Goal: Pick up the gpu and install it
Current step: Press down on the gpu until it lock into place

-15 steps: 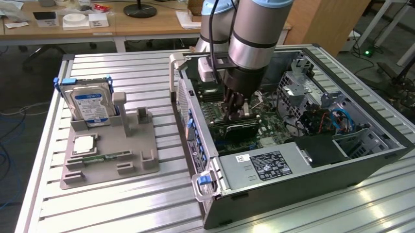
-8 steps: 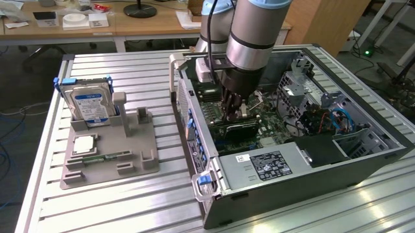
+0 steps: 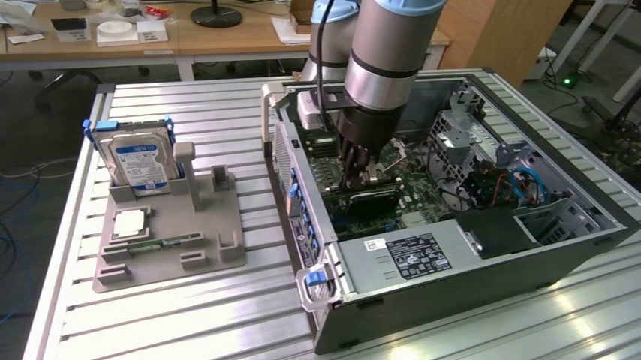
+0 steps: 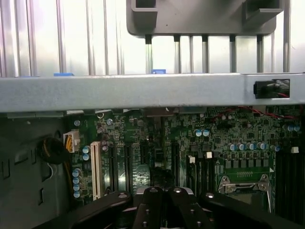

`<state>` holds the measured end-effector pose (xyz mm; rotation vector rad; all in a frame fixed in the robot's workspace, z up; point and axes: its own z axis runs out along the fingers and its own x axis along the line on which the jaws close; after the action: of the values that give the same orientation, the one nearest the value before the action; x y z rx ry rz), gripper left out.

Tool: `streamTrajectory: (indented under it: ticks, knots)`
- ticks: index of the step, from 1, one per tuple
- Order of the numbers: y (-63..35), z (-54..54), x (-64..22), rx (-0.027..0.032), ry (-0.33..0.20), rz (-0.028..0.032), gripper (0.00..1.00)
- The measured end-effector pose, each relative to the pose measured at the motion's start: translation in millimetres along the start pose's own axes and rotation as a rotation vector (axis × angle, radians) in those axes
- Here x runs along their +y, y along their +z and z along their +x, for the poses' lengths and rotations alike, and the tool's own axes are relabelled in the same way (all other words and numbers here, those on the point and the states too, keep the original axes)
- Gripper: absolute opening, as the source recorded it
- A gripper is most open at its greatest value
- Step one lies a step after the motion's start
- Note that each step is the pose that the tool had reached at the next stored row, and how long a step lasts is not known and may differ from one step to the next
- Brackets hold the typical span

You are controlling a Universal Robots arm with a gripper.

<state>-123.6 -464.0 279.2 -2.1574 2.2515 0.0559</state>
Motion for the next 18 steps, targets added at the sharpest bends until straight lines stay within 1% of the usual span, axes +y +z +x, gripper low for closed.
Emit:
streamTrajectory:
  ticks: [5, 13, 18]
  knots:
    - [1.6, -0.2, 0.7, 0.0007, -0.047, -0.0021, 0.11]
    - [3.6, -1.2, 1.0, 0.0005, -0.053, -0.0023, 0.11]
    - [5.8, -3.3, 2.5, 0.0006, -0.054, -0.0023, 0.11]
